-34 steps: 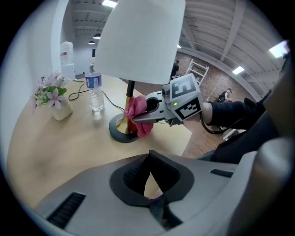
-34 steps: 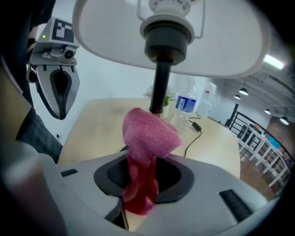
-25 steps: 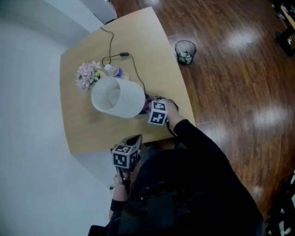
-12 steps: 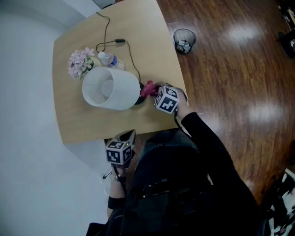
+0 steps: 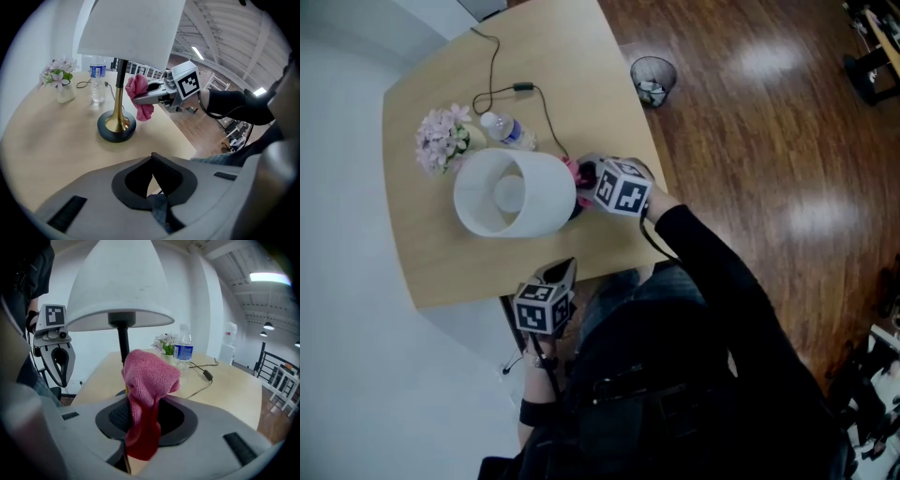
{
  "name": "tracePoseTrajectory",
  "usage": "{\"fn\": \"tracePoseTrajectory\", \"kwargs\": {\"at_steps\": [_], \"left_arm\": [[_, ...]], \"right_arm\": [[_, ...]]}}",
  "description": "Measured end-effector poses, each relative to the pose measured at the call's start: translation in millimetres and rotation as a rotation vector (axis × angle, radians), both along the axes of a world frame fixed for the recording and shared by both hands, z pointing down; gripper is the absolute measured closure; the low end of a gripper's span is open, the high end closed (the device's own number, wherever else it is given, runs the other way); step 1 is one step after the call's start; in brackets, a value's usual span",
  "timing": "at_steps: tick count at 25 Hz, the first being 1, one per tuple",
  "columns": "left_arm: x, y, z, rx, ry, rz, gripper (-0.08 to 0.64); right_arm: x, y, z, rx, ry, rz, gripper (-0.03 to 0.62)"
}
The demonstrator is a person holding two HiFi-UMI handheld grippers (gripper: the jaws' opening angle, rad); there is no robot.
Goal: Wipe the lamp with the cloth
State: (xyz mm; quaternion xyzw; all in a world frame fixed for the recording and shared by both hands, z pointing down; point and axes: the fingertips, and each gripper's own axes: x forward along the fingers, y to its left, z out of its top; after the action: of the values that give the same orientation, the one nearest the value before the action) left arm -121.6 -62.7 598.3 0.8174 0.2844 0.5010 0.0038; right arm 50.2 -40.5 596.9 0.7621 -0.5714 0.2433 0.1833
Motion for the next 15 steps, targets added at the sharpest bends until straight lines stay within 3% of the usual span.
{"fn": "tracePoseTrajectory", "kwargs": {"at_steps": [4, 9, 15], "left_arm": [[0, 7, 12, 0.018, -0.042, -0.059, 0.558], [2, 34, 19, 0.034, -0.093, -0.249, 0.558], [24, 63, 13, 0.082, -0.106, -0.393, 0.558]], "right_arm": [[4, -19, 3, 0.060, -0.009, -0.120, 0.465], [-2, -39, 3, 0.128, -0.041, -0.299, 0.466], [2, -40, 17, 0.088, -0.033, -0.482, 0.468]]}}
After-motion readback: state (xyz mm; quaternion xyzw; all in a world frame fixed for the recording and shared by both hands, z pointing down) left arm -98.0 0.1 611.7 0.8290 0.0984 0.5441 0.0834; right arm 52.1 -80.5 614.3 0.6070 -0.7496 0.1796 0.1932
